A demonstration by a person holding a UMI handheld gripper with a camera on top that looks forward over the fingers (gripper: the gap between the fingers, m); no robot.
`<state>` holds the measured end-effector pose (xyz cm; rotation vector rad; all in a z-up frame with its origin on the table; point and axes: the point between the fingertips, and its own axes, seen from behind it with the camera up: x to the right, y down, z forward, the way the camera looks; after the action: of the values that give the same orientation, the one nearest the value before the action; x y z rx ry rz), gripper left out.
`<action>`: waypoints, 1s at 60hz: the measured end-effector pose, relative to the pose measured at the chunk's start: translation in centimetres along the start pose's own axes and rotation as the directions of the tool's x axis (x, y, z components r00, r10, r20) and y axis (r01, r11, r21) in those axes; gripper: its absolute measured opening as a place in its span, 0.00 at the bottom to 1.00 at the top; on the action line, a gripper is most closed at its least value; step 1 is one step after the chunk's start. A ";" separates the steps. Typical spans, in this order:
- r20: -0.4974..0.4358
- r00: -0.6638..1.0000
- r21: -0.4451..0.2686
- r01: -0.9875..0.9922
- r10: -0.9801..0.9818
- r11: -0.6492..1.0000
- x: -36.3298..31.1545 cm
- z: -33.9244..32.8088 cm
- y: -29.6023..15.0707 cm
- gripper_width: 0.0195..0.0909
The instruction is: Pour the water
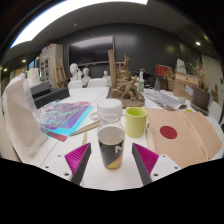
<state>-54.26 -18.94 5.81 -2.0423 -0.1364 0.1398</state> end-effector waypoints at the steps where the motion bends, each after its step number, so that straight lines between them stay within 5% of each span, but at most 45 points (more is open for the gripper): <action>1: -0.007 1.000 0.004 -0.004 0.004 1.000 0.0 0.5 0.0 0.89; 9: -0.031 0.999 0.024 -0.023 0.023 0.999 0.3 3.3 0.0 0.70; 15: -0.028 1.000 0.056 -0.013 0.014 0.998 0.4 3.8 -0.4 0.35; 29: -0.044 0.999 0.042 0.005 -0.003 0.999 0.4 3.6 0.0 0.10; 44: -0.002 0.995 0.103 -0.096 0.097 0.990 -1.3 4.2 -5.8 0.08; 53: 0.159 0.909 0.174 -0.409 0.384 0.896 -3.9 5.2 -14.4 0.07; 60: 0.326 0.633 0.081 -0.758 0.702 0.647 -4.8 6.9 -19.1 0.07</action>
<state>-60.74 -4.94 19.83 -1.7344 0.5557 0.9165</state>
